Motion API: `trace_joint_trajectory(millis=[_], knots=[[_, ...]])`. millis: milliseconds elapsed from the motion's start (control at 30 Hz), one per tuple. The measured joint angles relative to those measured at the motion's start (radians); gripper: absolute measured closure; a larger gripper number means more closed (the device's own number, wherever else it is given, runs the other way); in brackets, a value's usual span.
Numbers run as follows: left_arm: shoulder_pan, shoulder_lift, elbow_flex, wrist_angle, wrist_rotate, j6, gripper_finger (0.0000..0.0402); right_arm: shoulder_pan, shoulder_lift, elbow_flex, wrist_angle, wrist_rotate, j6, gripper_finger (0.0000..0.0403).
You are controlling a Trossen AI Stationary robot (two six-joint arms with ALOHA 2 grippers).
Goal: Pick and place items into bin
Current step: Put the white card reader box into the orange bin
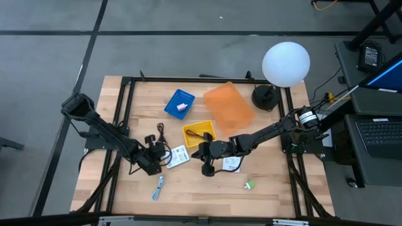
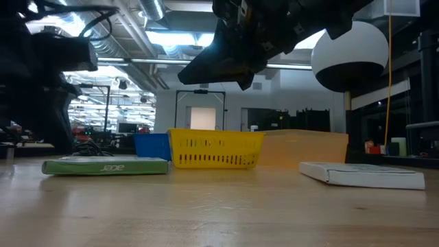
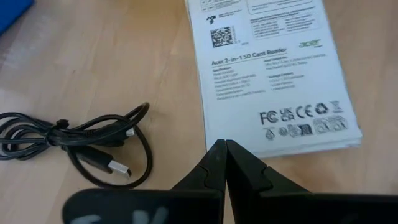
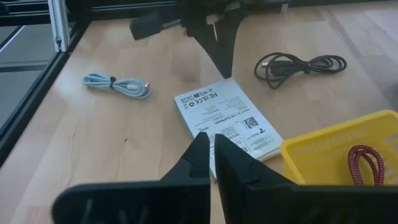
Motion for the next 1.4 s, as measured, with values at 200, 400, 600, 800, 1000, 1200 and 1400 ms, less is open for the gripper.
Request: trace_joint_trajectory(millis=[200,400,600,800,1000,1200,1400], knots=[[0.028,0.026,0.002,0.017,0.038,0.025,0.0398,0.0,0.0,0.0,0.0,0.0,-0.001,0.0396],[0.034,0.033,0.003,0.017,0.052,0.027,0.0398,0.0,0.0,0.0,0.0,0.0,-0.002,0.0396],[0.035,0.034,0.003,0.006,0.062,0.027,0.0398,0.002,0.0,0.0,0.0,-0.001,0.021,0.0396],[0.035,0.034,0.002,-0.007,0.069,0.066,0.0398,0.007,0.0,0.0,-0.003,0.0,0.122,0.0395],[0.035,0.034,-0.011,-0.008,0.074,0.123,0.0398,0.049,0.0,0.0,-0.022,0.057,0.191,0.0395],[0.034,0.032,-0.038,0.027,0.071,0.149,0.04,0.087,0.0,-0.001,-0.045,0.136,0.341,0.0395],[0.034,0.035,-0.042,0.064,0.063,0.235,0.0399,0.091,0.038,-0.001,-0.043,0.155,0.496,0.0394]])
